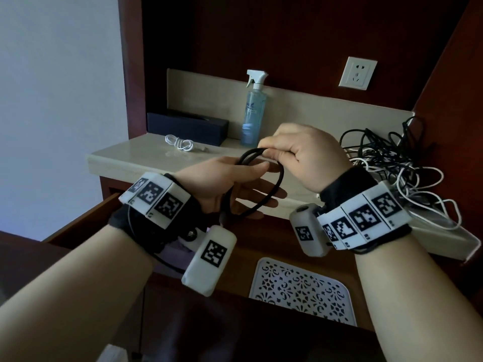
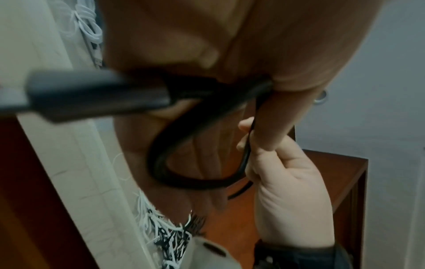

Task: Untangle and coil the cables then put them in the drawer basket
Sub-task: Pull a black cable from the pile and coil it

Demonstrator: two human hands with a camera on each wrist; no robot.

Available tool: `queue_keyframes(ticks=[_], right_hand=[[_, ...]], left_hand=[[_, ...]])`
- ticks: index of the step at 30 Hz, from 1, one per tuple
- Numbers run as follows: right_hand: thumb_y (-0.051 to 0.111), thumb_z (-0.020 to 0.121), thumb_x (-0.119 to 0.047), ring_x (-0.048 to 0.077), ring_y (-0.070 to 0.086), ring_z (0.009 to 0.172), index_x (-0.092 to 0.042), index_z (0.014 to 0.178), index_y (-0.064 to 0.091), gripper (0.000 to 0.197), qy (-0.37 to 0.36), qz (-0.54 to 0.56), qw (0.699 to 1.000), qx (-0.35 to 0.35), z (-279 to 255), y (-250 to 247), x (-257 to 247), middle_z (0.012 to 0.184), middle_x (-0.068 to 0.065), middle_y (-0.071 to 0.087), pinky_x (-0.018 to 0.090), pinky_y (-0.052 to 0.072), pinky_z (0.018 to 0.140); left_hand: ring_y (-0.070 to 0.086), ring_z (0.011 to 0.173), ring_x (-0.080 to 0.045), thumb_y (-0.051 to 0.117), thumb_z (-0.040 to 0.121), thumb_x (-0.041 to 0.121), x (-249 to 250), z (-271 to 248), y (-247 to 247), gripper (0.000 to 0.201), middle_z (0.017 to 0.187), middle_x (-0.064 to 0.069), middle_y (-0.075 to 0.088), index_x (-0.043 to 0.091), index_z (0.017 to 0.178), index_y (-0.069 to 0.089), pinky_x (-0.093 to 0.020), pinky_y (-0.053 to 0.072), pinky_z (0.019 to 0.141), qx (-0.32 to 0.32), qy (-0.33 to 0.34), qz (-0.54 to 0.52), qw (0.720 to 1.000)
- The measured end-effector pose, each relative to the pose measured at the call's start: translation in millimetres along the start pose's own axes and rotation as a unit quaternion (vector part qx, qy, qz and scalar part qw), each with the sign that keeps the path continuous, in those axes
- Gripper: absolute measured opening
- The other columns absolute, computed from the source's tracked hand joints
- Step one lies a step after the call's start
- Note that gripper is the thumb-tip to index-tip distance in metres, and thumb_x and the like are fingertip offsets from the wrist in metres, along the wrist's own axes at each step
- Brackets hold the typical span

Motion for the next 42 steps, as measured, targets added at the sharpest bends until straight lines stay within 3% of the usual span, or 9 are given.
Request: queue_keyframes(ticks=[5, 9, 15, 26, 31, 34, 37, 39, 42], right_hand=[[0.055, 0.086, -0.022, 0.012, 0.05, 0.076, -0.015, 0.099, 0.073, 0.023, -0.021, 0.022, 0.999, -0.011, 6.2, -0.4, 3.9, 0.079, -0.002, 0.059, 0.022, 0.035, 0.066], [0.062, 0.086, -0.013, 0.0, 0.049, 0.077, -0.015, 0.094, 0.071, 0.013, 0.008, 0.056, 0.998, -0.015, 9.9, -16.2, 20.9, 0.081, -0.014, 0.054, 0.003, 0.034, 0.072], [0.061, 0.085, -0.017, 0.005, 0.049, 0.075, -0.011, 0.091, 0.072, 0.014, -0.038, 0.047, 0.996, 0.066, 19.7, -41.1, 17.2, 0.08, -0.004, 0.056, 0.008, 0.037, 0.07], [0.063, 0.085, -0.015, -0.008, 0.049, 0.072, -0.009, 0.092, 0.073, 0.014, 0.028, 0.09, 0.984, 0.149, 16.7, -28.8, 43.0, 0.077, -0.008, 0.058, 0.003, 0.032, 0.068], [0.063, 0.087, -0.015, -0.004, 0.054, 0.072, -0.01, 0.097, 0.072, 0.015, 0.068, 0.115, 0.98, 0.146, 15.5, -20.0, 46.0, 0.074, -0.014, 0.057, 0.004, 0.037, 0.068], [0.053, 0.093, -0.015, 0.006, 0.056, 0.075, -0.016, 0.109, 0.068, 0.021, 0.144, 0.11, 0.982, 0.061, 8.5, -2.9, 58.1, 0.081, -0.007, 0.062, 0.012, 0.042, 0.074], [0.042, 0.098, -0.021, -0.004, 0.053, 0.069, -0.029, 0.098, 0.064, 0.023, 0.207, 0.103, 0.97, -0.073, -7.2, 22.4, 70.5, 0.088, -0.003, 0.065, 0.018, 0.045, 0.073], [0.038, 0.099, -0.023, -0.004, 0.049, 0.059, -0.031, 0.104, 0.061, 0.025, 0.217, 0.099, 0.967, -0.086, -14.8, 28.9, 71.1, 0.074, -0.004, 0.058, 0.015, 0.04, 0.061], [0.038, 0.099, -0.019, 0.012, 0.05, 0.06, -0.02, 0.116, 0.057, 0.026, 0.186, 0.105, 0.976, -0.035, -14.3, 26.7, 59.8, 0.067, -0.001, 0.054, 0.029, 0.035, 0.056]], left_hand=[[0.067, 0.085, -0.021, 0.043, 0.097, 0.009, -0.3, 8.8, -2.7, 0.027, 0.086, -0.007, 0.069, 0.014, 0.115, 0.063, -0.039, 0.057, 0.078, 0.016, -0.019, 0.004, 1.0], [0.06, 0.075, -0.016, 0.038, 0.098, 0.004, -9.6, 12.3, -4.8, 0.032, 0.079, -0.004, 0.06, 0.014, 0.11, 0.066, -0.032, 0.054, 0.07, 0.001, -0.039, 0.062, 0.997], [0.062, 0.076, -0.018, 0.033, 0.093, -0.01, -10.8, 15.8, -2.1, 0.042, 0.082, -0.005, 0.064, 0.012, 0.11, 0.064, -0.034, 0.054, 0.071, -0.03, -0.051, 0.089, 0.994], [0.06, 0.075, -0.016, 0.039, 0.096, 0.002, -5.4, 15.8, -3.5, 0.031, 0.081, -0.003, 0.063, 0.012, 0.116, 0.061, -0.028, 0.051, 0.064, -0.037, -0.048, 0.075, 0.995], [0.058, 0.067, -0.014, 0.035, 0.1, 0.029, -7.6, 16.8, -5.1, 0.036, 0.077, -0.003, 0.062, 0.011, 0.117, 0.062, -0.024, 0.048, 0.056, -0.015, -0.047, 0.042, 0.998], [0.056, 0.063, -0.014, 0.027, 0.1, 0.042, 3.0, 18.0, -15.6, 0.05, 0.075, -0.005, 0.061, 0.01, 0.121, 0.059, -0.024, 0.045, 0.052, 0.024, 0.007, -0.042, 0.999], [0.055, 0.059, -0.015, 0.023, 0.099, 0.049, 12.4, 16.3, -28.9, 0.058, 0.073, -0.007, 0.061, 0.009, 0.123, 0.056, -0.022, 0.044, 0.048, 0.05, 0.038, -0.092, 0.994], [0.056, 0.057, -0.016, 0.025, 0.098, 0.052, 13.2, 15.5, -35.1, 0.057, 0.073, -0.01, 0.061, 0.011, 0.126, 0.053, -0.023, 0.044, 0.047, 0.067, 0.039, -0.102, 0.992], [0.055, 0.059, -0.019, 0.033, 0.094, 0.053, 13.3, 16.6, -37.9, 0.052, 0.076, -0.012, 0.059, 0.019, 0.131, 0.046, -0.025, 0.044, 0.047, 0.099, 0.057, -0.098, 0.989]])
Point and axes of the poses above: each hand's wrist, its own z-axis towards the middle knuckle, its own y-axis out of the palm, x = y × z, the point moved 6 cm from there along z, towards the middle knuckle
